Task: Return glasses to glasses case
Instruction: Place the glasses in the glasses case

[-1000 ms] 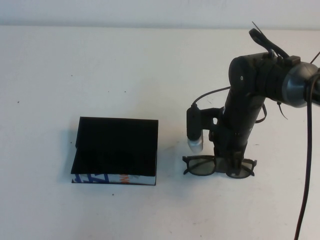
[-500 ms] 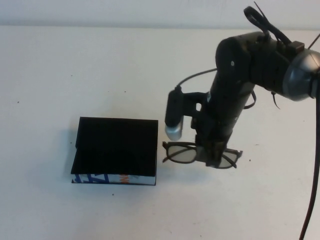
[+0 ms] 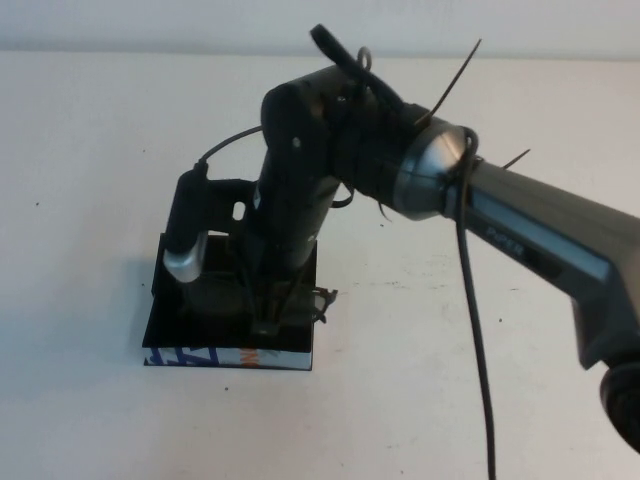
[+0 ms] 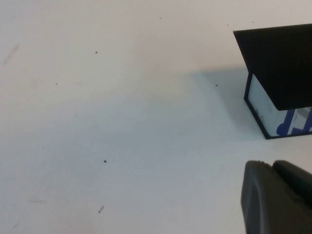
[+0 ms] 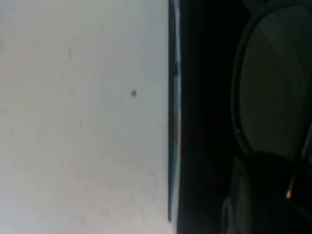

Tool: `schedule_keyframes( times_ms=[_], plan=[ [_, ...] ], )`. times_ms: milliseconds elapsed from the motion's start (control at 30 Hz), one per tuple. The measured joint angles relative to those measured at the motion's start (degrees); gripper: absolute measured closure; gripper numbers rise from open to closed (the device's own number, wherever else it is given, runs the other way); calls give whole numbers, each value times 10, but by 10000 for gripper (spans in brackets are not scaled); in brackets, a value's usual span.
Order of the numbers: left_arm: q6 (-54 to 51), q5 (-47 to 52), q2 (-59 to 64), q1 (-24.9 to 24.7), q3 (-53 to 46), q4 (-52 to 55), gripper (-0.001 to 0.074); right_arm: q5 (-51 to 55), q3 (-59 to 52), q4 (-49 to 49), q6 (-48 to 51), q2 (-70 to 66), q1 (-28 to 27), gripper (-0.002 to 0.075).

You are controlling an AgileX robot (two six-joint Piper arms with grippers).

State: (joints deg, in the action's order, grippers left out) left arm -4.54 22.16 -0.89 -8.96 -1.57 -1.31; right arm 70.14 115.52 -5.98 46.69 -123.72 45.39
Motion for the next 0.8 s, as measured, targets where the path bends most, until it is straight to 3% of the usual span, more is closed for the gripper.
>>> schedule_keyframes(
  times_ms=[300, 800],
  plan=[
    [0, 0, 0, 0, 0, 0, 739, 1, 79, 10, -6, -68, 29, 667],
    [0, 0, 0, 0, 0, 0, 739, 2, 85, 35, -17, -85, 33, 668]
  ],
)
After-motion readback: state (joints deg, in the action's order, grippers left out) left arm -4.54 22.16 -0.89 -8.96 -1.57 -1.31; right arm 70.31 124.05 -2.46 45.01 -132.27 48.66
